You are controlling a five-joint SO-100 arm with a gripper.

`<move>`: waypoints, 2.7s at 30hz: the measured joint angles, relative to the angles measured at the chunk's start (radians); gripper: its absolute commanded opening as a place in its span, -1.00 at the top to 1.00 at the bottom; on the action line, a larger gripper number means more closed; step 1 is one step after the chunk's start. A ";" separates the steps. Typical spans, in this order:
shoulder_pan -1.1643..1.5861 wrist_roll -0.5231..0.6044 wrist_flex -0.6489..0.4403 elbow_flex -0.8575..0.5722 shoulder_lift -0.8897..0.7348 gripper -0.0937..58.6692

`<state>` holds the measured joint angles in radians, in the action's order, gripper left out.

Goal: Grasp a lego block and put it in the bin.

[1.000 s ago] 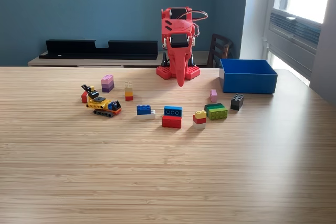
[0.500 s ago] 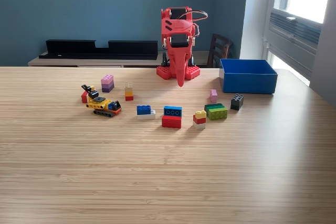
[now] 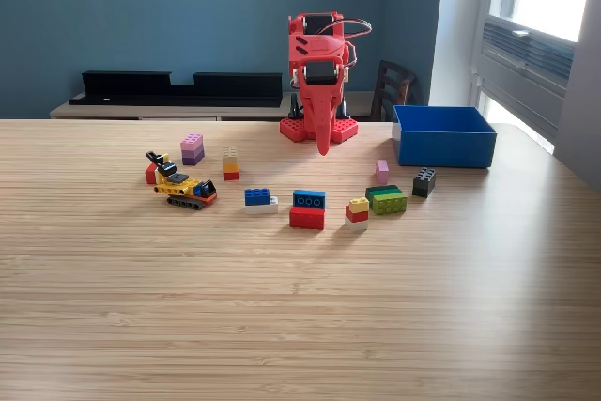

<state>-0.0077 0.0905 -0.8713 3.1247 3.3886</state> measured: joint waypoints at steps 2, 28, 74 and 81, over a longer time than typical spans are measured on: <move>0.000 0.000 0.000 0.000 0.000 0.99; 0.054 -0.078 0.000 0.000 0.000 1.00; 0.247 0.008 -0.074 -0.939 -1.428 -0.36; 0.314 0.064 -0.074 -1.117 -1.684 -0.33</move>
<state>0.3068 0.1549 -0.9449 2.0080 1.7043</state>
